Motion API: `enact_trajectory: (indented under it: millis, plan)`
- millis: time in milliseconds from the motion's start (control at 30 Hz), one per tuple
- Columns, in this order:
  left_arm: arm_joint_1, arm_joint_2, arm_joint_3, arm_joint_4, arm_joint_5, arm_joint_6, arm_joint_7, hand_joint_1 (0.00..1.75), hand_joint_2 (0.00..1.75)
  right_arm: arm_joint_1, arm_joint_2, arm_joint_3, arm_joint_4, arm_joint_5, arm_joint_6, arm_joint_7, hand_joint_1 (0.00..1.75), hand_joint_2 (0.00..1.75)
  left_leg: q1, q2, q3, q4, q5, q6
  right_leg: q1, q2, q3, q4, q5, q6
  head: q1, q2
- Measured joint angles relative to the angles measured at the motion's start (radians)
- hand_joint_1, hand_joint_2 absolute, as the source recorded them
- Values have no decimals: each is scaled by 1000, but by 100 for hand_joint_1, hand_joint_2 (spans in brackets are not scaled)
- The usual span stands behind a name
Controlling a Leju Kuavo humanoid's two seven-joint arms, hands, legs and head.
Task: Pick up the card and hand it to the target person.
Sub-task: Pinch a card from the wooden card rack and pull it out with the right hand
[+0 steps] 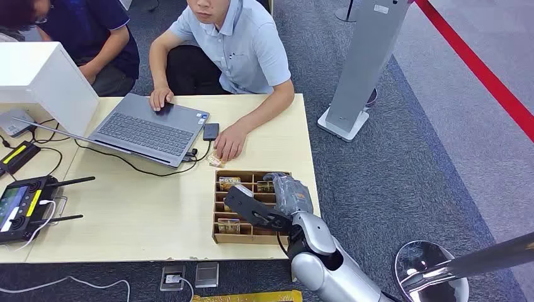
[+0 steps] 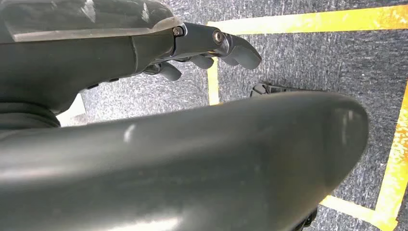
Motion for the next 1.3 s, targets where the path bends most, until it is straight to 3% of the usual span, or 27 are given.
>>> enact_trajectory:
  millis: [267, 767, 867, 1067, 1300]
  plan:
    - [0, 0, 0, 0, 0, -2, -2, 0, 0, -1, 0, 6, 2, -12, -3, 0, 68, 175, 0, 0, 0, 0, 0, 0, 0, 0, 0, 0, 0, 0, 1, 0]
    - [0, -1, 0, 0, 0, -2, -2, 0, 0, -11, 0, 16, 8, -12, -8, 0, 106, 175, 0, 0, 0, 0, 0, 0, 0, 0, 0, 0, 0, 0, 0, 0]
    - [0, -2, 0, 0, 0, -2, -2, 0, 0, -12, 0, 19, 10, -12, -11, 0, 120, 175, 0, 0, 0, 0, 0, 0, 0, 0, 0, 0, 0, 0, 0, 0]
    - [0, -2, 0, 0, 0, -2, -2, 0, 0, -16, 0, 20, 10, -12, -26, 0, 171, 175, 0, 0, 0, 0, 0, 0, 0, 0, 0, 0, 0, 0, 0, 0]
    - [0, -3, 0, 0, 0, -2, -2, 0, 0, -16, 0, 22, 10, -12, -27, 0, 175, 175, 0, 0, 0, 0, 0, 0, 0, 0, 0, 0, 0, 0, 0, 0]
